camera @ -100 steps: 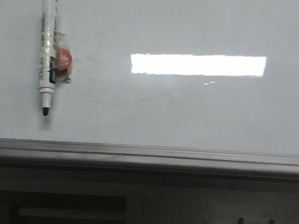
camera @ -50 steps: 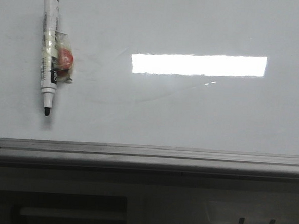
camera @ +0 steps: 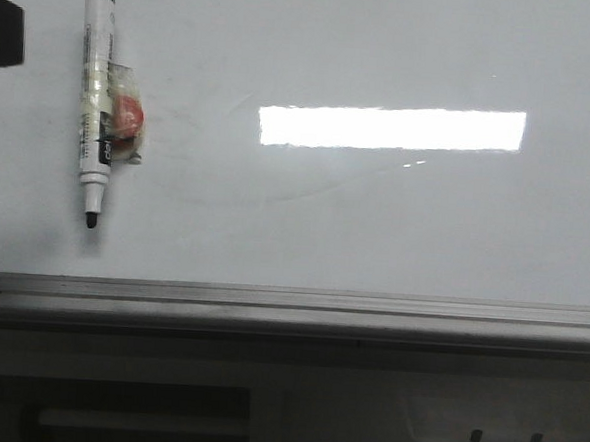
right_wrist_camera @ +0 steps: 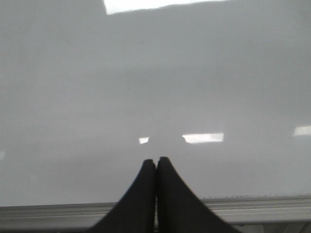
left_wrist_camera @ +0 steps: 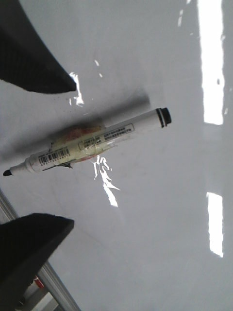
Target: Write number 3 on whiteboard
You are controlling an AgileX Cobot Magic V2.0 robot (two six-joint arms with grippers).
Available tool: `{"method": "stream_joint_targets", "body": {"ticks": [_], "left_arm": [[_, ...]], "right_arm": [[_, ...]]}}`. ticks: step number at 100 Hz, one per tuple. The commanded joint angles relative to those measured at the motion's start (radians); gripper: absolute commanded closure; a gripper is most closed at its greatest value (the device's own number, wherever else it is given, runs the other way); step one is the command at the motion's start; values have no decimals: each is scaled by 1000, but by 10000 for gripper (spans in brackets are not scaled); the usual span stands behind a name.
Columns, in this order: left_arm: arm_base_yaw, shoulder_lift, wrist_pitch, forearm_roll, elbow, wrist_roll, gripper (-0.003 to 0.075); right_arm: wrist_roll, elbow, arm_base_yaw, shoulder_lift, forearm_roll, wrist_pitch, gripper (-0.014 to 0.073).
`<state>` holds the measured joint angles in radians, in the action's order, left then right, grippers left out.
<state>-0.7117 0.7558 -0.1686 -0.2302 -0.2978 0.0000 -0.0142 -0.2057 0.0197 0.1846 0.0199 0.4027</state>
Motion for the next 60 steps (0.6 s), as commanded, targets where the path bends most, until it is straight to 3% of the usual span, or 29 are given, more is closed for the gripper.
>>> {"method": "stream_joint_targets", "body": {"ticks": [1,25,38,60], "left_arm": [[-25,76,-155,-108,-33,-10,237],[-114,231,-201,-148,-78,-10,237],[-120,279,-203,-229,-82,-10,237],[-120,306,-217,-231,-82,-10,237]], "right_arm": [[2,-38,8,18,-2,-78,636],[2,-38,8,18,-2,-80,636],[2,-38,8,18,-2,-81,636],[2,-38,8,18,-2,-83,636]]}}
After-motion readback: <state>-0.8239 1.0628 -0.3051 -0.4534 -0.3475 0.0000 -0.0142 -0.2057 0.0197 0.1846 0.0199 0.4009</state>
